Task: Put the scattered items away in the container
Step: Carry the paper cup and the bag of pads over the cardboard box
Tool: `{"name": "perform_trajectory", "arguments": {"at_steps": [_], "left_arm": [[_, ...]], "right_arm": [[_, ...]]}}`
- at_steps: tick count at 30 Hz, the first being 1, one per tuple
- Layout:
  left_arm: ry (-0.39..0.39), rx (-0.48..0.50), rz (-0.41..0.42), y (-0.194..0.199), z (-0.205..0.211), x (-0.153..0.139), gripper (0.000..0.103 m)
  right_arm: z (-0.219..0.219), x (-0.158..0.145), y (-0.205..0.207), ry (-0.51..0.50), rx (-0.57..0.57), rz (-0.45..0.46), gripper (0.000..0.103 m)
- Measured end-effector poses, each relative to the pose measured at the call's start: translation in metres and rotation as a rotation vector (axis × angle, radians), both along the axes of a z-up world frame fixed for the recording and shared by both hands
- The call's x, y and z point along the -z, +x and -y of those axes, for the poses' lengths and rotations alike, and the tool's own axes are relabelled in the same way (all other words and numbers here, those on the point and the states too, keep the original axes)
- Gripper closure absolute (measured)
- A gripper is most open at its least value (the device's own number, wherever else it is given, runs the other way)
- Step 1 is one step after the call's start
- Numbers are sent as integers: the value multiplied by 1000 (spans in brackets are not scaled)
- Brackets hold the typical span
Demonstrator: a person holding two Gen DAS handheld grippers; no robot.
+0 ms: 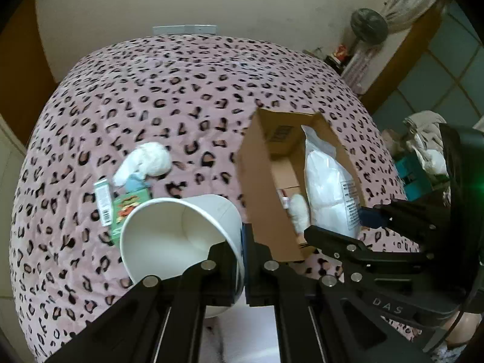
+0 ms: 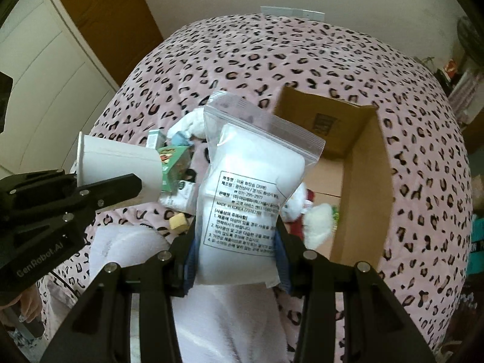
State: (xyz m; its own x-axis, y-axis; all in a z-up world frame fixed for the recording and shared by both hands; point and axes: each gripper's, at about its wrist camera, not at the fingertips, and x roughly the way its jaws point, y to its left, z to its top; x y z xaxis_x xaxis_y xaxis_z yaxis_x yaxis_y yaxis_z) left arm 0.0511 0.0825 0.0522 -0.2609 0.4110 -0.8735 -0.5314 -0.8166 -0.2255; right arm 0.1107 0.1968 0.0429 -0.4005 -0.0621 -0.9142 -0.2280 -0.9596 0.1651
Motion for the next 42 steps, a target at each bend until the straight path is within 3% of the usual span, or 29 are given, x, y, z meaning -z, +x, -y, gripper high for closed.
{"name": "perform_trajectory", "arguments": {"at_steps": [15,25,42], "left_arm": [[18,100,32,-2,-77,2,100],[22,158,65,-12,-123,11,100],[-19,193,110,-21,-151,39,100]], "right_arm": [[-64,5,27,-14,104,3,59],[-90,25,31,-44,140,33,59],[-107,51,27,-77,165,70,58]]}}
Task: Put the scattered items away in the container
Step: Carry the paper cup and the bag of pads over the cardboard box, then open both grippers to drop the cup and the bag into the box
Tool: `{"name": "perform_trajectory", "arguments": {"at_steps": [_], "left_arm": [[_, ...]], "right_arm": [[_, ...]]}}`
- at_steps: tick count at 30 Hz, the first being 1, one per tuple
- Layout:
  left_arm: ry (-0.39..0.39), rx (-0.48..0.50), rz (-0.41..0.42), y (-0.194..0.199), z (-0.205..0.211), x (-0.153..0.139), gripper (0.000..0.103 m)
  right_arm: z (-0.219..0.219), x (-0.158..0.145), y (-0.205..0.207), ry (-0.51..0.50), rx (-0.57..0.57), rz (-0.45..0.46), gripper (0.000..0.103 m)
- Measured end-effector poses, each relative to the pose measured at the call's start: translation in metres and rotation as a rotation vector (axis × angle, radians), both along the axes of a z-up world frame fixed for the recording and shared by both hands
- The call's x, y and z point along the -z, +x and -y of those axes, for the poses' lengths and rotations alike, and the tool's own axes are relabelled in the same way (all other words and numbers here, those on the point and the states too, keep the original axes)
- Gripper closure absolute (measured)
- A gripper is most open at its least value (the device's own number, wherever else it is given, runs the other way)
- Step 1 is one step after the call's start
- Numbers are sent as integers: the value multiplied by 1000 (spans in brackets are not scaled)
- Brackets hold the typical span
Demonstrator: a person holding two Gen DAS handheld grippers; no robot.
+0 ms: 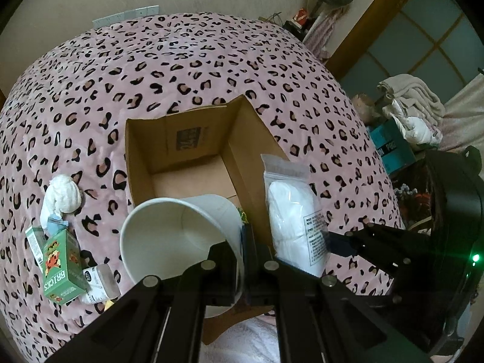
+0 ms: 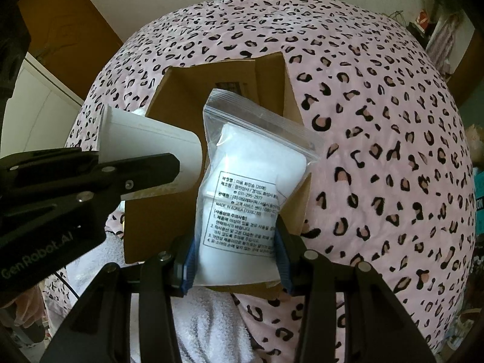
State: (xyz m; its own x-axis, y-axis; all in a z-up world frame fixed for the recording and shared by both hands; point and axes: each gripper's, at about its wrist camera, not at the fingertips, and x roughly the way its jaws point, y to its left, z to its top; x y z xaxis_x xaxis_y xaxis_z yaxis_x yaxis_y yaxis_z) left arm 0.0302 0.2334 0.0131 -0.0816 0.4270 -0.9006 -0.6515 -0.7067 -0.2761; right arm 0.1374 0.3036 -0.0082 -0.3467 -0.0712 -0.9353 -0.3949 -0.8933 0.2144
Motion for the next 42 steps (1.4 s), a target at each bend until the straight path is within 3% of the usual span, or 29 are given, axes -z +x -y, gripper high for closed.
{"name": "perform_trajectory", "arguments": {"at_steps": [8,9,10,13,15,19,42], "left_arm": [[-3,14,5,1,-5,3,100],[-3,16,4,1,-6,3,98],[-1,17,5,1,-6,2,87],[-3,10,-11,2,-7,-3,63],[-15,11,-38,4,-7,-9,61],[-45,6,-60,6,-7,-17,49],[-93,-15,-95,27,28,-36,48]], "right_arm": [[2,1,-2,18,-6,9,56],[2,0,-3,24,-8,11,56],[4,0,-3,32,-13,13,56],[6,-3,-3,52,-18,15,43],[8,-6,-3,77,-17,16,32],[12,-17,-1,110,-12,11,28],[33,-40,17,152,1,41,26]]}}
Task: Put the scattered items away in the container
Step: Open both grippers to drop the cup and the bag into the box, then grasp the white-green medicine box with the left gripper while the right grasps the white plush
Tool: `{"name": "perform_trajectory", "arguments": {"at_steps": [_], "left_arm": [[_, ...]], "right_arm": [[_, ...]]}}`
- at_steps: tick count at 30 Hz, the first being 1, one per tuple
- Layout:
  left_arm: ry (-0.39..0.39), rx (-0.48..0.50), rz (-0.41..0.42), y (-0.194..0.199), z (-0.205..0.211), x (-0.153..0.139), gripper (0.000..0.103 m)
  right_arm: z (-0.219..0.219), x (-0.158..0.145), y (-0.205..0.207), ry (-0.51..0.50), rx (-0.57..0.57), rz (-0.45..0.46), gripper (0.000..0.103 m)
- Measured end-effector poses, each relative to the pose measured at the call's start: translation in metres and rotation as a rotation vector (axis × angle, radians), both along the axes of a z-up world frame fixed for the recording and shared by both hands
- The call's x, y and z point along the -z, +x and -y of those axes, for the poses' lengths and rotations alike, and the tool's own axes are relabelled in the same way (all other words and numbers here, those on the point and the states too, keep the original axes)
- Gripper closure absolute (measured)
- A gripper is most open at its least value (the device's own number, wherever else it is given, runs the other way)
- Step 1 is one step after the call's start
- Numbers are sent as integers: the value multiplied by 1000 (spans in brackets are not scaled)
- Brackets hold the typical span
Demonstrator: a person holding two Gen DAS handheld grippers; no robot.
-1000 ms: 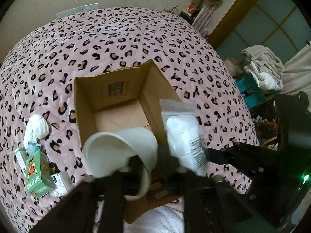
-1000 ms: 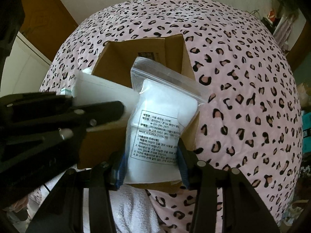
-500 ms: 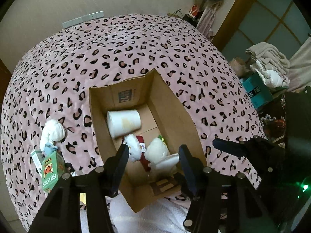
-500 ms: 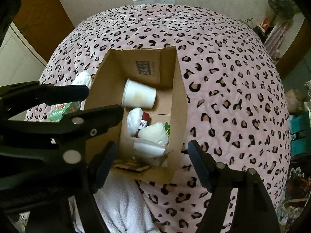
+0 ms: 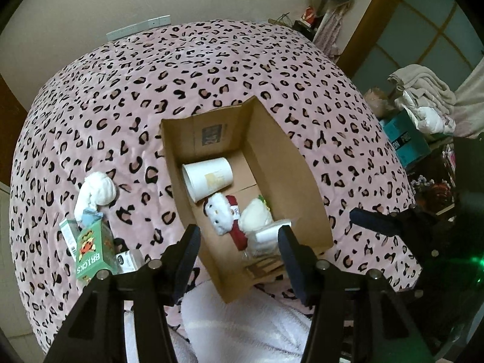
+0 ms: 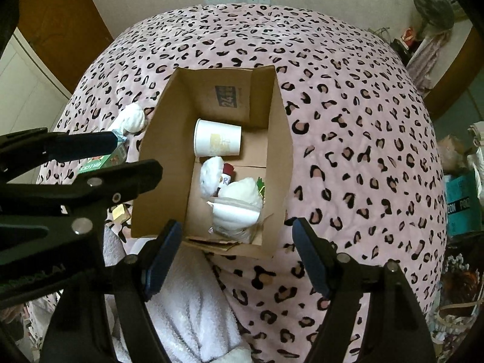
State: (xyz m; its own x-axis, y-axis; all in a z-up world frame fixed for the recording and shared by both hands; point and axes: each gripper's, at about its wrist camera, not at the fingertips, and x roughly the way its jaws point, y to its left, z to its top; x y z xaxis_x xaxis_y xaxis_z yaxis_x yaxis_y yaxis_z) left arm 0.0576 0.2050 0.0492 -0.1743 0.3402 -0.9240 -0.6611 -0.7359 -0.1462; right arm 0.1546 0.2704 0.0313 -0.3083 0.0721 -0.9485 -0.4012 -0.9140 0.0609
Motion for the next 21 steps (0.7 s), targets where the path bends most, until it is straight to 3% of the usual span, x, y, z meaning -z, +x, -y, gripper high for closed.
{"name": "perform_trajectory", "arguments": {"at_steps": [21], "left_arm": [[25,-94,24,3,82,2,48]], "right_arm": [[63,-20,-17,31,-81,-4,26]]}}
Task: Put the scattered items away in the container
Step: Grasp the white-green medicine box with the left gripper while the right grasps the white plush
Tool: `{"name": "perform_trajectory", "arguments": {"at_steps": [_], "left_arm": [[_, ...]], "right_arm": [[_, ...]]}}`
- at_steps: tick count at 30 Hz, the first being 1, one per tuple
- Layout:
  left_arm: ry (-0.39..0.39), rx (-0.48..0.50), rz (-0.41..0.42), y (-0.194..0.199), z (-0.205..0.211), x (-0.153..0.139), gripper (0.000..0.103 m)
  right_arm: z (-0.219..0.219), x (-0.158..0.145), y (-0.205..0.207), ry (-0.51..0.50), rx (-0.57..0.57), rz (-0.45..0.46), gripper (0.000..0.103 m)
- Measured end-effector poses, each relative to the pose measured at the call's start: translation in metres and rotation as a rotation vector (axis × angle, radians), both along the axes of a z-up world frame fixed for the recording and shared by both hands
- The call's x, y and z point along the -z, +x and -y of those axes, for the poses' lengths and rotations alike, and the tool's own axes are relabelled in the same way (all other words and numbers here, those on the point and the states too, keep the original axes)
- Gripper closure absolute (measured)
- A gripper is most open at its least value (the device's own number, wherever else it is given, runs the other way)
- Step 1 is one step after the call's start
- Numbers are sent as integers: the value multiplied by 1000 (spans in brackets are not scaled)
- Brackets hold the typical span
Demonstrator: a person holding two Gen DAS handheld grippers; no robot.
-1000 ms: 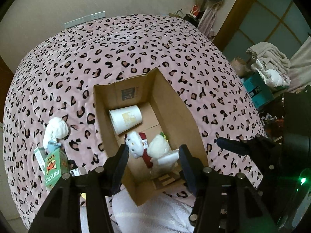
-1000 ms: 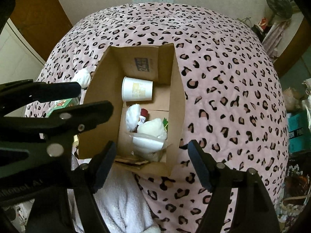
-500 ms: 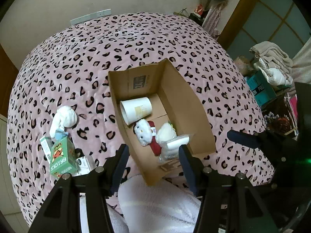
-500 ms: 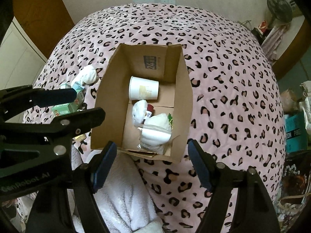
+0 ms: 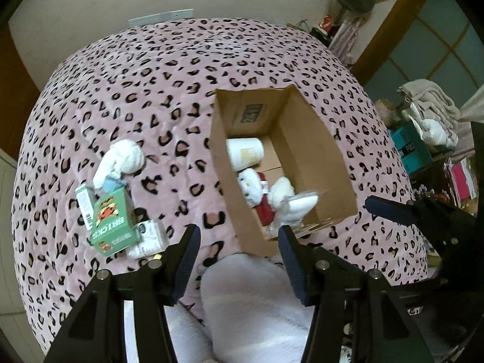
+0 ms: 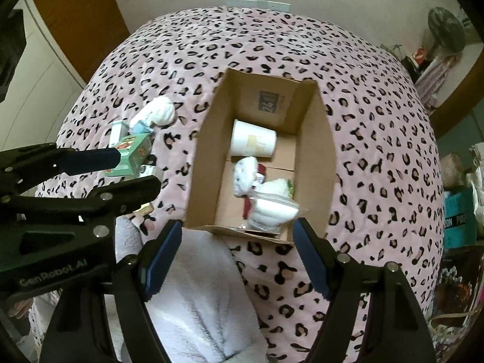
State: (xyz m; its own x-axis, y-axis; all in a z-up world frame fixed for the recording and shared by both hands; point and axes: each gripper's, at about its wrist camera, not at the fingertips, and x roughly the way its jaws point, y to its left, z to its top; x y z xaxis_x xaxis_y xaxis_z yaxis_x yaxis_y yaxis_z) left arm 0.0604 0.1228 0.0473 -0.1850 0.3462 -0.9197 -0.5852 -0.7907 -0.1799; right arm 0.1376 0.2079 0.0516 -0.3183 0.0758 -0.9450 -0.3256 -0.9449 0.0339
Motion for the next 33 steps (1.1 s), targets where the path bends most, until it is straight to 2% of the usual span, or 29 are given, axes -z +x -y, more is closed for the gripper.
{"name": "perform_trajectory", "arguments": {"at_steps": [20,25,33], "left_arm": [[8,-241,67,-40,153,34,48],[6,-318,87,-51,190,49,48],[12,-433,145,-71,242,86,48]], "right_arm": [[100,12,-65,-45,-137,3,26],[121,24,-82,-75,-164,11,26],[140,56,-106,-126,-144,44,26]]}}
